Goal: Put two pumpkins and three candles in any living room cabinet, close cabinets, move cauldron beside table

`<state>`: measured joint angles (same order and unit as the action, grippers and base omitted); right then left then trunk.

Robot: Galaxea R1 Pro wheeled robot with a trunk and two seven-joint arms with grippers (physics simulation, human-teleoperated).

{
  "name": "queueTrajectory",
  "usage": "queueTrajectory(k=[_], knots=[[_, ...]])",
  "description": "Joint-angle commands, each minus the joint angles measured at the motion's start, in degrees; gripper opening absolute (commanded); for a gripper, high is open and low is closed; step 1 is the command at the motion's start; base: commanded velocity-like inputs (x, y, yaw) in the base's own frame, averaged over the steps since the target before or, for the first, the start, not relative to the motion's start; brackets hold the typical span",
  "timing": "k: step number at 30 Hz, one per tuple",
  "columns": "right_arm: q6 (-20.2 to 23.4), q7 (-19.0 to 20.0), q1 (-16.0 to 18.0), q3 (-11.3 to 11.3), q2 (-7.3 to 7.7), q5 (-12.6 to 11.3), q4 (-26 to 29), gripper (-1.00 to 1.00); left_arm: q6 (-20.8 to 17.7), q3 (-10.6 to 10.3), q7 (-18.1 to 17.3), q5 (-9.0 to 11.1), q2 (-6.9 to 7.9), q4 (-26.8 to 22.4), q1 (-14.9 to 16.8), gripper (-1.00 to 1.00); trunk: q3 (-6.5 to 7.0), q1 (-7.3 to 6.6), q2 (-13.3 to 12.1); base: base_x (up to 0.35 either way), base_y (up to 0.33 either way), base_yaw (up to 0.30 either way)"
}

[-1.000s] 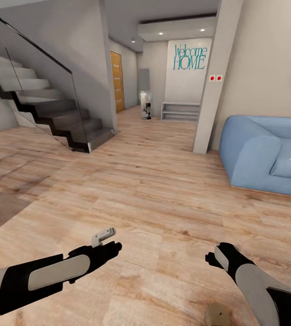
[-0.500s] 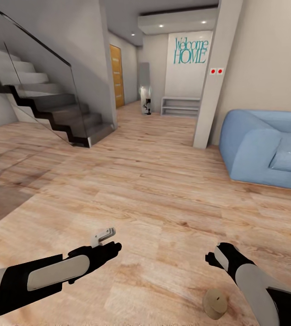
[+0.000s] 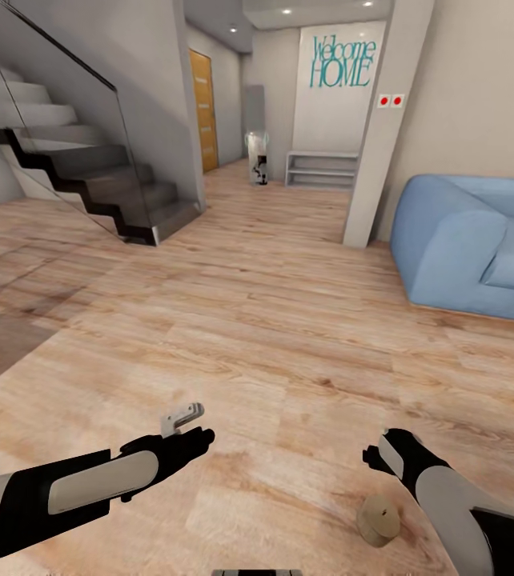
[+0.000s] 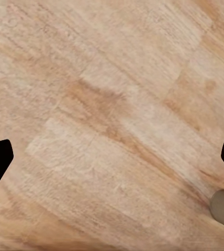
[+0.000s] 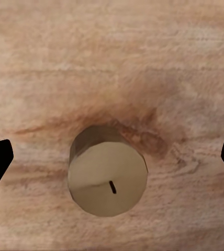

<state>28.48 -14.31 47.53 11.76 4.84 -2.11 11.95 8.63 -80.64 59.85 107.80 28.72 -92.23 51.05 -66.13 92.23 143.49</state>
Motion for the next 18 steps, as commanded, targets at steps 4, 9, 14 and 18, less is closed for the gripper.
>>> queueTrajectory(k=[4,9,14,18], knots=[[0.3,-0.2,0.0,0.0,-0.01,-0.2,0.1,1.0,0.6,-0.1,0.0,0.4,0.02,-0.1,0.1,1.0,-0.94,0.09,0.1,0.0,0.0,0.0],[0.3,-0.2,0.0,0.0,0.0,-0.2,0.1,1.0,0.6,-0.1,0.0,0.4,0.02,-0.1,0.1,1.0,-2.05,0.22,0.1,0.0,0.0,0.0],[0.2,-0.1,0.0,0.0,0.0,-0.3,0.1,1.0,0.7,-0.1,0.0,0.4,0.02,-0.1,0.1,1.0,-3.16,0.35,0.2,0.0,0.0,0.0],[0.0,0.0,0.0,0.1,0.0,-0.3,0.1,1.0,0.7,-0.1,0.0,0.4,0.02,-0.1,0.1,1.0,-3.6,0.4,0.2,0.0,0.0,0.0]])
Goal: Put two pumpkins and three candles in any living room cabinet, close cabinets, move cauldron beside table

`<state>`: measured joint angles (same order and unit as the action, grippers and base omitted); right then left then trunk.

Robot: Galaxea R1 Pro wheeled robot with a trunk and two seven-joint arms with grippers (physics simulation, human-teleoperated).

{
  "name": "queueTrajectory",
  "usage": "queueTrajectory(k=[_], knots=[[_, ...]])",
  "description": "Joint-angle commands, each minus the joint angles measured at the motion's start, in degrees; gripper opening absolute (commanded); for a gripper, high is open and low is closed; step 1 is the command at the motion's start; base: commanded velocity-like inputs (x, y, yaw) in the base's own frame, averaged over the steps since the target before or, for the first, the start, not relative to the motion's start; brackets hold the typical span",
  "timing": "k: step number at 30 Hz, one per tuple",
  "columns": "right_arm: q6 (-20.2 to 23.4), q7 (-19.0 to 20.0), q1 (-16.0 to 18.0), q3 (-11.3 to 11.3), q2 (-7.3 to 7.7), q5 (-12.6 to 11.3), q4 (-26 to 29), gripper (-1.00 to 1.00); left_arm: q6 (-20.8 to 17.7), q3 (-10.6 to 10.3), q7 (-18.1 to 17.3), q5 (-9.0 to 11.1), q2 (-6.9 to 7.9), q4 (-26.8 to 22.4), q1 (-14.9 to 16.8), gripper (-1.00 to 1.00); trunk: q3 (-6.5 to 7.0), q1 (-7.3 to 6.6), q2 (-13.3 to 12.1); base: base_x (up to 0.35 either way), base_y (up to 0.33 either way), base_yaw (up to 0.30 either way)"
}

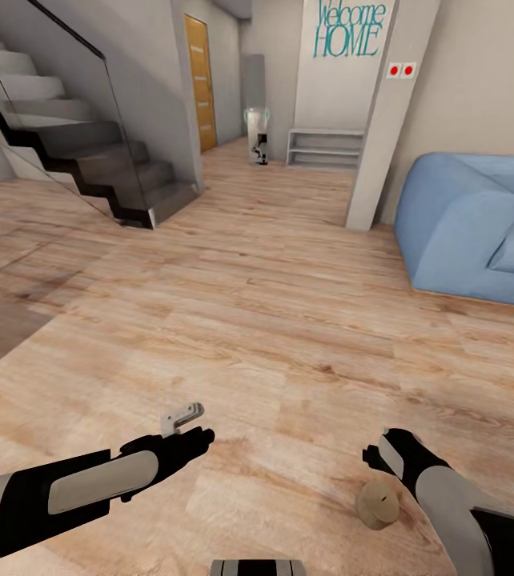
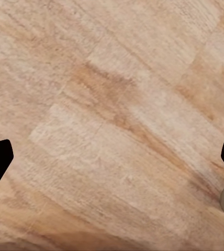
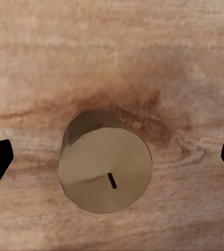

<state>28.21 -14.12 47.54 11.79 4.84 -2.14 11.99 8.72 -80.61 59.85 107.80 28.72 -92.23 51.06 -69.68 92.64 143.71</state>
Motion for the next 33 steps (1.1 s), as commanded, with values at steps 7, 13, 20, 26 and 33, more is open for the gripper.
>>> queueTrajectory(k=[7,13,20,26,33], knots=[[-0.1,-0.2,0.0,-1.1,-0.03,-0.3,0.4,1.0,0.6,-0.1,0.0,0.4,0.02,-0.1,0.1,1.0,-0.05,-0.01,0.0,0.0,0.0,0.0],[-0.1,-0.1,0.0,-1.3,-0.01,-0.3,0.5,1.0,0.7,-0.1,-0.1,0.3,0.11,-0.1,0.1,1.0,-0.05,-0.01,0.0,0.0,0.0,0.0],[-0.1,1.6,0.0,-1.4,0.06,-0.3,0.5,1.0,0.9,-0.2,-3.5,-0.2,1.82,-0.5,0.1,1.0,-0.05,-0.01,0.0,0.0,0.0,0.0],[-0.1,1.8,0.0,-1.4,0.08,-0.2,0.5,1.0,0.8,-0.2,-6.8,-0.2,2.6,-0.5,0.1,1.0,-0.05,-0.01,0.0,0.0,0.0,0.0],[-0.1,1.8,0.0,-1.4,0.08,-0.2,0.5,1.0,0.8,-0.2,-6.9,-0.2,2.65,-0.5,0.1,1.0,-1.38,0.14,0.1,0.0,0.0,0.0]])
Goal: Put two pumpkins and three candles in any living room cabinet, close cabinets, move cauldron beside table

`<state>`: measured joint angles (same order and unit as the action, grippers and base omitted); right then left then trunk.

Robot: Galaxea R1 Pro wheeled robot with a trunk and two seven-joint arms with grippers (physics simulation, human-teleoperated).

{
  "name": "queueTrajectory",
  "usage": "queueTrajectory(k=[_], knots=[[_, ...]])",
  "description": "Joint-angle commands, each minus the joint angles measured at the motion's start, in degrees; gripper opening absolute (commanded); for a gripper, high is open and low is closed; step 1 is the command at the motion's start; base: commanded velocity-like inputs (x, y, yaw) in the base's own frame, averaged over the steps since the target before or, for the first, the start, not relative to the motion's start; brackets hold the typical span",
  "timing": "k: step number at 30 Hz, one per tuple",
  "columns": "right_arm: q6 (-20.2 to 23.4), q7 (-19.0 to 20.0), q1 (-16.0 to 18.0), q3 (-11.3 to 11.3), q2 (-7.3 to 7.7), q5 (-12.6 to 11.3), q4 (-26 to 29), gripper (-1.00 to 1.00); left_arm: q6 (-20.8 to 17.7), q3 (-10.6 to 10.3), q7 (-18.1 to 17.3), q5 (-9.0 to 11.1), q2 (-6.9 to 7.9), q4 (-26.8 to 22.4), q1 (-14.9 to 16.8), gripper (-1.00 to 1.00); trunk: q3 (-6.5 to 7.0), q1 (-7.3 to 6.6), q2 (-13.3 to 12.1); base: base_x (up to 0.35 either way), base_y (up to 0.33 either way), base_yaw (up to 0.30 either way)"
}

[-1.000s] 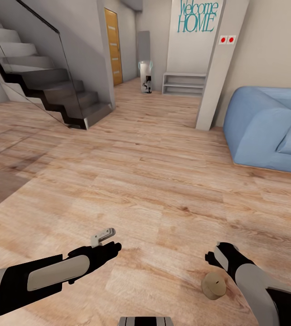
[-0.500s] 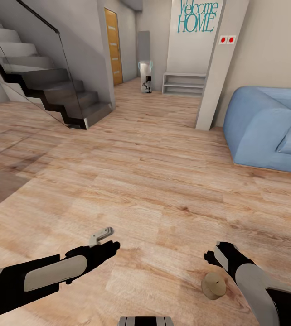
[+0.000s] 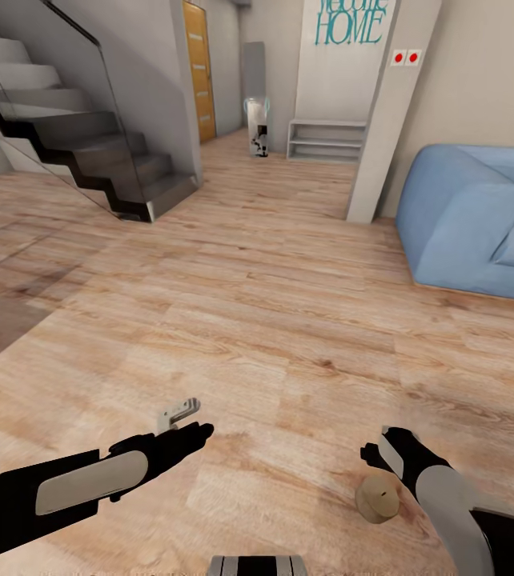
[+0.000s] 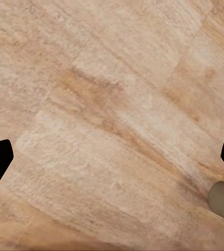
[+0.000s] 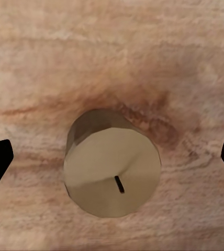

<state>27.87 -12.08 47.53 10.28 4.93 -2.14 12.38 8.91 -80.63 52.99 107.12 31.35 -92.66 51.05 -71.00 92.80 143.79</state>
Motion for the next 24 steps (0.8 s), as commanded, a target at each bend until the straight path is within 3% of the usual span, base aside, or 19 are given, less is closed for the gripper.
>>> queueTrajectory(k=[1,10,24], knots=[[0.3,-0.2,0.0,0.1,-0.01,-0.2,0.1,1.0,0.6,-0.1,0.0,0.5,0.02,-0.1,0.1,1.0,-0.28,0.01,0.0,0.0,0.0,0.0],[0.2,-0.2,0.0,0.1,-0.02,-0.2,0.0,1.0,0.6,-0.1,0.0,0.5,0.02,-0.1,0.1,1.0,-2.27,0.24,0.2,0.0,0.0,0.0],[-2.2,-0.1,0.0,0.0,-0.01,-0.2,0.0,1.0,0.6,-0.1,0.0,0.5,0.02,-0.1,0.1,1.0,-2.27,0.24,0.2,0.0,0.0,0.0]])
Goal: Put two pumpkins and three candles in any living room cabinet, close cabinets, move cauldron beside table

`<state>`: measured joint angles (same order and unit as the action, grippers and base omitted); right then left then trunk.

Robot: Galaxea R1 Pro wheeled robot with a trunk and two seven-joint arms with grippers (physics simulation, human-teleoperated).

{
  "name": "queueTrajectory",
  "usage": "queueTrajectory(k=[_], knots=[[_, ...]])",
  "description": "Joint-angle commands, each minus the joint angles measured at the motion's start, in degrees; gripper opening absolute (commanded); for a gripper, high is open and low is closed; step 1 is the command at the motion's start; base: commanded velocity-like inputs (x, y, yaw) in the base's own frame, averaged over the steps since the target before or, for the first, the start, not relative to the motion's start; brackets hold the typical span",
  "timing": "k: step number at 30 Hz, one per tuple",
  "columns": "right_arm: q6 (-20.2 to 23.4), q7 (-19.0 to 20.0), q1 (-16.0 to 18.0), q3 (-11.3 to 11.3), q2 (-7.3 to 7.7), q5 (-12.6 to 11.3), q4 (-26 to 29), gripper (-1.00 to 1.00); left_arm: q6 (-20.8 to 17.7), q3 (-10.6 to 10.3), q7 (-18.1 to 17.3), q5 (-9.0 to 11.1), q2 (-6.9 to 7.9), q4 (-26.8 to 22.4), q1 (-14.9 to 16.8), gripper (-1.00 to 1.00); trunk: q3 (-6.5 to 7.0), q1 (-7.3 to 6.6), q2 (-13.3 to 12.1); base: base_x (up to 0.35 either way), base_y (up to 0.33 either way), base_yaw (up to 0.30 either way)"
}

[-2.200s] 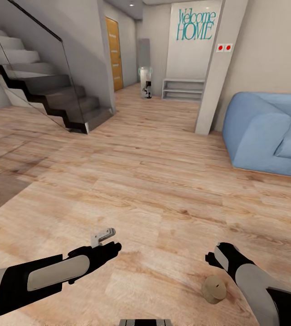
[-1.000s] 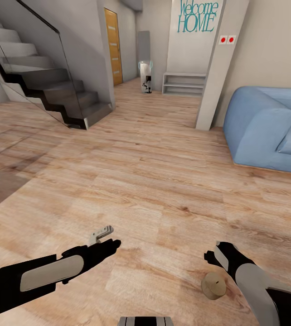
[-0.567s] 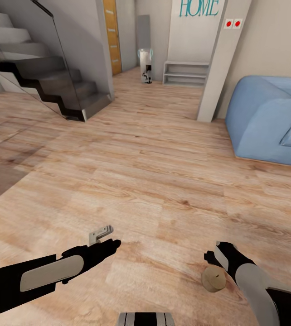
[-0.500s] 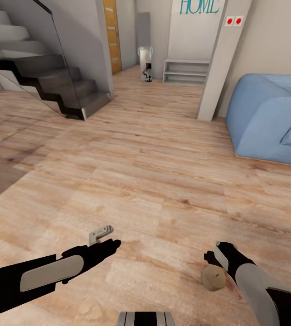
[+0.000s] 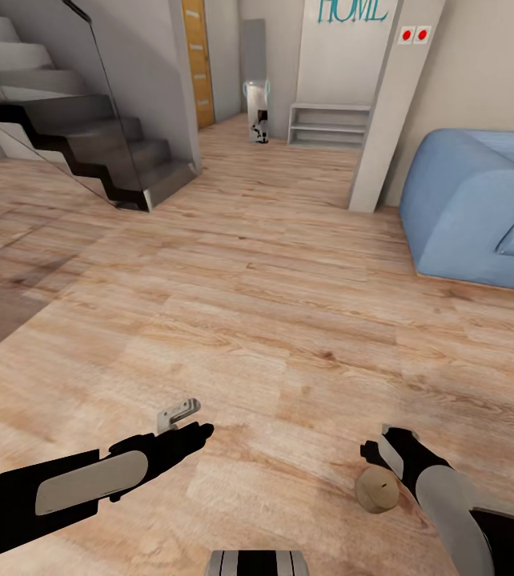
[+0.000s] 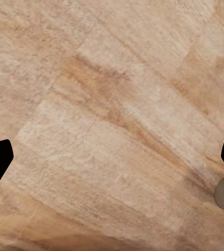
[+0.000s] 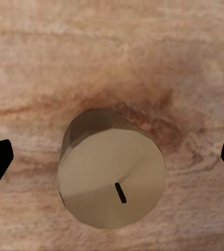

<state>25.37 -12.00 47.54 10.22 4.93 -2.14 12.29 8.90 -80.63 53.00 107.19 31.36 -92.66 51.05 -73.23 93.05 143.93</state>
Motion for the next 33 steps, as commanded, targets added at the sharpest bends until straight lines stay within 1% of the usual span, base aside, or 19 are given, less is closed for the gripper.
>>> queueTrajectory(k=[1,4,7,8,11,19,22,24,25,31,33], knots=[[0.2,-0.2,0.0,0.1,-0.01,-0.2,0.1,1.0,0.6,-0.1,0.0,0.4,0.02,-0.1,0.1,1.0,-0.05,-0.01,0.0,0.0,0.0,0.0],[-0.1,-0.2,0.0,0.1,-0.01,0.1,0.1,1.0,0.6,-0.1,0.0,0.4,0.02,-0.1,0.1,1.0,-0.71,0.07,0.1,0.0,0.0,0.0],[-0.2,-0.2,0.0,0.1,-0.01,1.0,0.1,1.0,0.6,-0.1,0.0,0.5,0.02,-0.1,0.1,1.0,-1.38,0.14,0.1,0.0,0.0,0.0],[-0.6,-0.1,0.0,0.1,-0.01,1.6,0.0,1.0,0.6,-0.1,0.0,0.5,0.02,-0.1,0.1,1.0,-1.38,0.14,0.1,0.0,0.0,0.0],[-0.9,-0.1,0.0,0.1,-0.01,1.8,0.0,1.0,0.6,-0.2,0.0,0.5,0.02,-0.1,0.1,1.0,-1.38,0.14,0.1,0.0,0.0,0.0],[-1.1,-0.1,0.0,0.1,-0.01,2.0,-0.1,1.0,0.6,-0.5,0.0,0.5,0.02,-0.1,0.1,1.0,-1.38,0.14,0.1,0.0,0.0,0.0],[-2.0,0.0,0.0,0.1,-0.01,2.0,-0.1,1.0,0.6,-0.5,0.0,0.5,-0.03,-0.1,0.1,1.0,-1.38,0.14,0.1,0.0,0.0,0.0],[-3.1,1.9,0.0,0.1,-0.01,2.1,-0.2,1.0,0.6,-0.6,0.0,0.5,-0.06,-0.1,0.1,1.0,-1.38,0.14,0.1,0.0,0.0,0.0],[-3.2,2.2,0.0,0.1,-0.01,2.3,-0.2,1.0,0.6,-0.6,0.0,0.5,-0.06,-0.1,0.1,1.0,-1.38,0.14,0.1,0.0,0.0,0.0],[-3.3,2.7,0.0,0.2,-0.01,3.0,-0.2,1.0,0.6,-0.6,0.0,0.5,-0.07,-0.1,0.1,1.0,-1.38,0.14,0.1,0.0,0.0,0.0],[-3.3,2.8,0.0,0.2,-0.01,3.0,-0.2,1.0,0.6,-0.6,0.0,0.5,-0.07,-0.1,0.1,1.0,-1.82,0.2,0.1,0.0,0.0,0.0]])
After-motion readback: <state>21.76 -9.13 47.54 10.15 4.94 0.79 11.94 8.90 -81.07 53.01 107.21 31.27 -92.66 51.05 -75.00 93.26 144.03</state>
